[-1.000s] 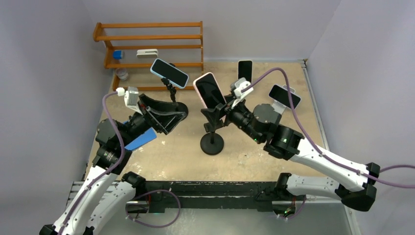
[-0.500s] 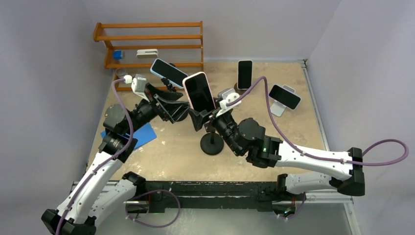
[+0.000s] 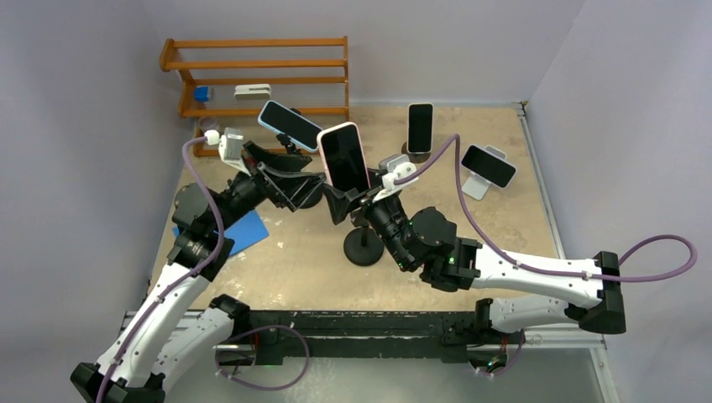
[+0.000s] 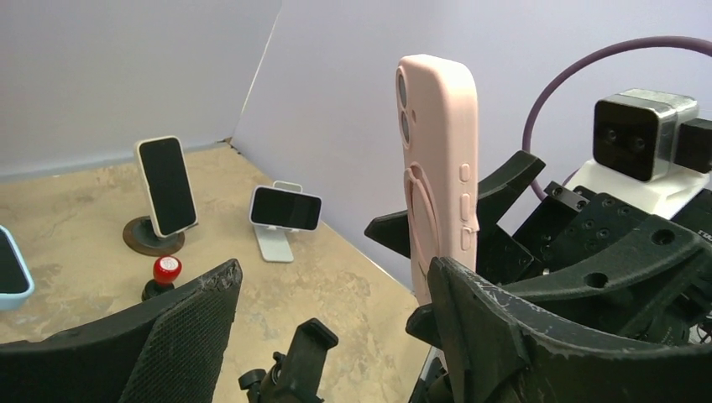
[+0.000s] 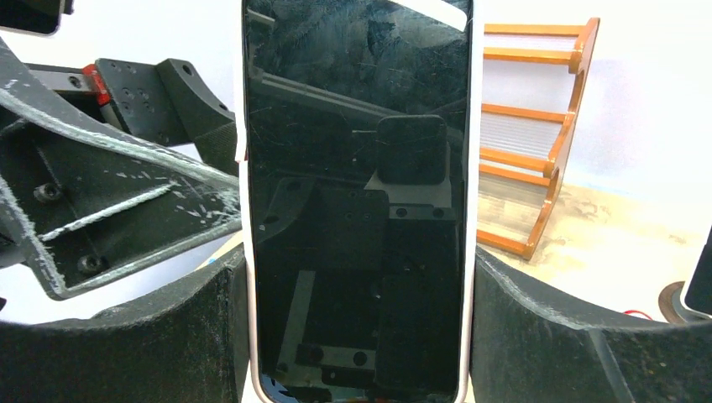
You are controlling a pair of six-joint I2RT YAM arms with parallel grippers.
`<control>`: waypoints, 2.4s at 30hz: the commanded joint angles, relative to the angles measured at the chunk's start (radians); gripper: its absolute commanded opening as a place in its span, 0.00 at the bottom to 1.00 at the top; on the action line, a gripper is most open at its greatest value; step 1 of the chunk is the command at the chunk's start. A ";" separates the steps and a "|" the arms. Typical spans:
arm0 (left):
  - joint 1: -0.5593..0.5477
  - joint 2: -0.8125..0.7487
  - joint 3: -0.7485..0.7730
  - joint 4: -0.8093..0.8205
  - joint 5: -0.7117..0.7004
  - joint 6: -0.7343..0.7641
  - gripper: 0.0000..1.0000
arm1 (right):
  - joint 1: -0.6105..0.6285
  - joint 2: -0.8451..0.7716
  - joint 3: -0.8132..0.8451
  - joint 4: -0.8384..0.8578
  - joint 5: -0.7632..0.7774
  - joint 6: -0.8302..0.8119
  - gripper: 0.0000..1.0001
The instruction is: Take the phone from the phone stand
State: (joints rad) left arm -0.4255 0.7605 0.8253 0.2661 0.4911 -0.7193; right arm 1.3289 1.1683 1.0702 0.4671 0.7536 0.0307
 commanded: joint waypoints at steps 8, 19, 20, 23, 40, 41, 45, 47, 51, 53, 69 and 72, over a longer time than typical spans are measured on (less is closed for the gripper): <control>0.001 -0.068 0.015 0.093 0.026 -0.027 0.81 | 0.002 -0.034 0.012 0.038 0.011 0.025 0.00; 0.001 0.038 0.074 0.083 0.096 -0.101 0.62 | 0.022 0.019 0.048 0.048 -0.022 0.020 0.00; 0.001 0.042 0.078 0.081 0.096 -0.104 0.61 | 0.024 0.023 0.049 0.049 -0.021 0.017 0.00; 0.001 0.055 0.086 0.081 0.099 -0.110 0.55 | 0.029 0.031 0.051 0.054 -0.006 0.009 0.00; 0.001 0.093 0.086 0.003 0.125 -0.148 0.39 | 0.050 0.073 0.051 0.115 0.134 -0.027 0.00; 0.001 0.093 0.086 -0.002 0.127 -0.149 0.37 | 0.050 0.074 0.050 0.116 0.138 -0.027 0.00; 0.001 0.094 0.078 -0.008 0.143 -0.158 0.32 | 0.050 0.075 0.040 0.126 0.149 -0.055 0.00; 0.001 0.094 0.072 -0.002 0.148 -0.162 0.29 | 0.050 0.077 0.040 0.128 0.147 -0.057 0.00; 0.001 0.095 0.066 0.014 0.159 -0.168 0.12 | 0.050 0.082 0.040 0.126 0.142 -0.058 0.00; 0.001 0.093 0.062 0.019 0.159 -0.167 0.03 | 0.050 0.083 0.043 0.118 0.135 -0.056 0.00; 0.001 0.013 0.012 0.012 0.036 -0.137 0.00 | 0.052 0.065 0.097 -0.109 -0.034 0.077 0.98; 0.001 -0.006 0.006 0.002 0.018 -0.133 0.00 | 0.052 0.060 0.108 -0.148 -0.058 0.094 0.99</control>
State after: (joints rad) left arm -0.4259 0.7895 0.8284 0.2157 0.5640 -0.8707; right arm 1.3705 1.2678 1.1130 0.3305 0.7746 0.0723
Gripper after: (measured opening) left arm 0.088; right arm 0.984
